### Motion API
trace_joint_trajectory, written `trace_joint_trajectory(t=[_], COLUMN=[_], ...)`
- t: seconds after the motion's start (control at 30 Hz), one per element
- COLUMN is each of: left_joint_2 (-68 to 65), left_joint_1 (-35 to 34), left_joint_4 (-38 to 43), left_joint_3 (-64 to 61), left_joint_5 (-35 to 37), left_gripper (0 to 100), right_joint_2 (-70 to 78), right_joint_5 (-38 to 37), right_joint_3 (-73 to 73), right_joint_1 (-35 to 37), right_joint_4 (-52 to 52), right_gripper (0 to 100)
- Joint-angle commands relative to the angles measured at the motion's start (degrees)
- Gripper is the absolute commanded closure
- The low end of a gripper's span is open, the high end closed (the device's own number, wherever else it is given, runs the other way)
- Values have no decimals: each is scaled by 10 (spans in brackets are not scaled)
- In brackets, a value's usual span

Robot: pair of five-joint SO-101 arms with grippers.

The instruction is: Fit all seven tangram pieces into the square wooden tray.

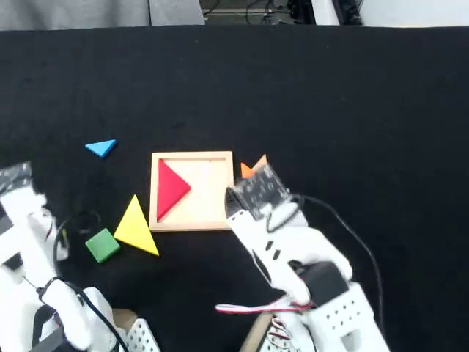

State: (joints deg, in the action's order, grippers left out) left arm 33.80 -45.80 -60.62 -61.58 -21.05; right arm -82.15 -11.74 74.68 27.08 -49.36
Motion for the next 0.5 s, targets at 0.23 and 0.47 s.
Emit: trace_joint_trajectory(t=[0.23, 0.47], left_joint_2=[9, 9], left_joint_1=[305, 298], left_joint_4=[-69, 62], left_joint_3=[113, 115], left_joint_5=[119, 290], left_gripper=[736, 736], right_joint_2=[183, 213], right_joint_5=[78, 62], right_joint_3=[8, -35], right_joint_1=[-215, -147], right_joint_4=[156, 92], right_gripper=[918, 840])
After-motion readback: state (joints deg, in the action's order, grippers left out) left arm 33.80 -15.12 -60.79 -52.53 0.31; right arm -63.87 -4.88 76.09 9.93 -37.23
